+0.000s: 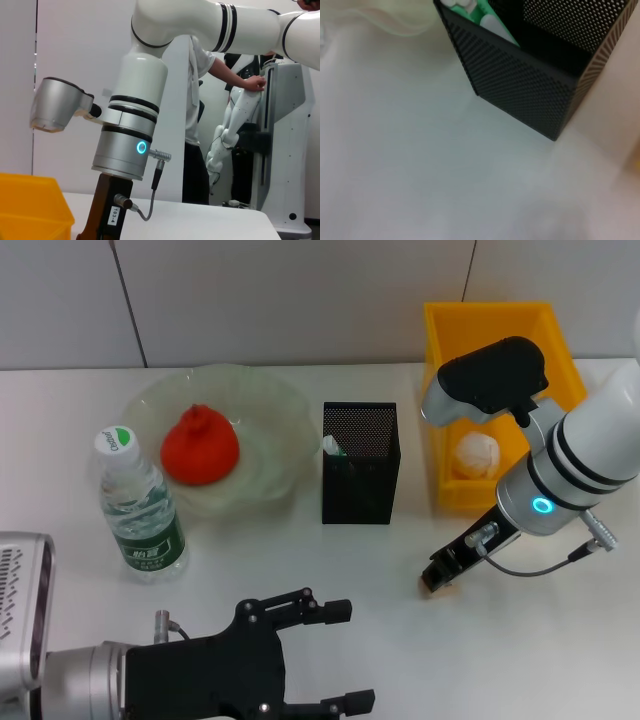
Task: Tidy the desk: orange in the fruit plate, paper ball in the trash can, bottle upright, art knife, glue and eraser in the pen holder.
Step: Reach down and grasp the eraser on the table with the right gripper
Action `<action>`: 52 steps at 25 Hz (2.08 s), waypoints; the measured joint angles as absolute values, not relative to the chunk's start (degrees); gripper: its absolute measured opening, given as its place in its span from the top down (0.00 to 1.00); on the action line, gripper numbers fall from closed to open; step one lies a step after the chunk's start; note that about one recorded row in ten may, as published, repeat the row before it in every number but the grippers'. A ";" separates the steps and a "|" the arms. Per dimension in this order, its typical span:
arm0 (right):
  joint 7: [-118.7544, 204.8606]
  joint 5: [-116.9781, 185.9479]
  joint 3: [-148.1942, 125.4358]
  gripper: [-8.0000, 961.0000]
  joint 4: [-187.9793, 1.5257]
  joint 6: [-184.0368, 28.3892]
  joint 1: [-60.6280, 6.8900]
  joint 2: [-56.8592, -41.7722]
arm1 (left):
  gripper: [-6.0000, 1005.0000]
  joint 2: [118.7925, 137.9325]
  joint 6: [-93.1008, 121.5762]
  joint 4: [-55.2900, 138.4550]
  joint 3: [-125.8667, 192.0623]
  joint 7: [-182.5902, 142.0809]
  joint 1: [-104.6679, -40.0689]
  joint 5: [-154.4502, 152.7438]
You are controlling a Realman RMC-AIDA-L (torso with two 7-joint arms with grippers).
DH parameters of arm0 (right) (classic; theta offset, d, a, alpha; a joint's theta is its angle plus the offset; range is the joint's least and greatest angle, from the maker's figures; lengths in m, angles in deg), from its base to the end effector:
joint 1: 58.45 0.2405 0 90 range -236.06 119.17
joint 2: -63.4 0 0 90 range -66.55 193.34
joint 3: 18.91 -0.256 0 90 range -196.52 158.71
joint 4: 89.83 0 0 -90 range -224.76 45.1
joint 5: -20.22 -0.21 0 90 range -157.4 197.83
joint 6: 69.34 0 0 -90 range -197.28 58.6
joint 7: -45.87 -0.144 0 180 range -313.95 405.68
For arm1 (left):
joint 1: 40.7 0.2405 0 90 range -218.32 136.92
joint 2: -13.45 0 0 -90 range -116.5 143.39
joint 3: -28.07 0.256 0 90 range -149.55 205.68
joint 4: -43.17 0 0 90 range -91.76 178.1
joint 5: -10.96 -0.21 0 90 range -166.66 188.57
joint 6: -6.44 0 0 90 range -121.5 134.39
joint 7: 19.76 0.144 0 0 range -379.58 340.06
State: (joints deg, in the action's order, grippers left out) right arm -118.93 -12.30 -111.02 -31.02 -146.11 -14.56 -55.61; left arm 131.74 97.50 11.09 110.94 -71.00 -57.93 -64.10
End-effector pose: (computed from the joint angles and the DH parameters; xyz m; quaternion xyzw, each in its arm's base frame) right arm 0.1764 0.3769 -0.0548 -0.8660 0.4260 -0.1834 0.1870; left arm -0.2452 0.2412 -0.0608 -0.9338 -0.0507 -0.3497 0.0568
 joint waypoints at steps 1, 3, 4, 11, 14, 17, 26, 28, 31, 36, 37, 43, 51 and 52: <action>-118.93 -12.30 -111.02 0.57 -30.85 -146.19 -14.59 -55.60 | 0.22 131.75 97.52 11.09 110.94 -71.00 -57.95 -64.10; -118.92 -12.28 -111.06 0.57 -30.35 -146.45 -14.65 -55.55 | 0.22 131.74 97.61 11.09 110.94 -70.99 -57.99 -64.10; -118.93 -12.16 -111.12 0.57 -29.72 -146.75 -14.80 -55.53 | 0.22 131.75 97.64 11.09 110.94 -71.00 -57.99 -64.10; -116.27 -11.99 -111.47 0.77 -25.99 -149.13 -15.47 -55.44 | 0.22 131.74 97.81 11.09 110.87 -71.00 -58.02 -64.10; -106.65 -12.00 -111.89 0.79 -19.77 -154.05 -16.55 -55.43 | 0.22 131.74 97.84 11.09 110.88 -71.00 -58.05 -64.10; -101.72 -11.53 -111.80 0.72 -17.62 -155.94 -16.94 -55.43 | 0.22 131.74 97.85 11.09 110.89 -71.00 -58.10 -64.10; -85.61 -8.73 -111.50 0.48 -14.89 -159.61 -17.18 -55.44 | 0.22 131.71 98.84 11.09 110.90 -71.28 -57.78 -64.10; -83.62 -8.78 -111.36 0.46 -14.73 -159.84 -17.29 -55.47 | 0.22 131.59 99.58 11.09 110.90 -71.36 -57.72 -64.16; -80.65 -9.12 -111.70 0.40 -14.57 -159.57 -17.51 -55.53 | 0.22 131.49 100.12 11.09 110.68 -71.62 -57.71 -64.97; -75.17 -9.50 -112.68 0.30 -14.92 -158.20 -18.25 -55.63 | 0.22 131.48 100.71 11.09 110.41 -71.75 -57.77 -66.16; -74.83 -9.51 -112.66 0.28 -15.29 -157.74 -18.25 -55.63 | 0.22 131.48 100.74 11.09 110.36 -71.76 -57.70 -66.20; -73.74 -9.46 -111.94 0.25 -18.60 -154.48 -18.09 -55.66 | 0.22 131.56 100.76 11.09 110.26 -71.79 -57.39 -66.27; -74.14 -9.88 -109.69 0.25 -21.74 -150.49 -17.76 -55.89 | 0.22 131.52 100.76 11.09 110.24 -71.79 -57.31 -66.30; -74.28 -10.03 -109.40 0.25 -21.85 -150.36 -17.76 -55.92 | 0.22 131.51 100.76 11.09 110.26 -71.79 -57.31 -66.30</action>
State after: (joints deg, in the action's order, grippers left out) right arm -74.28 -10.03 -109.40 -21.85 -150.36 -17.76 -55.92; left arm 131.51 100.76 11.09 110.26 -71.79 -57.31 -66.30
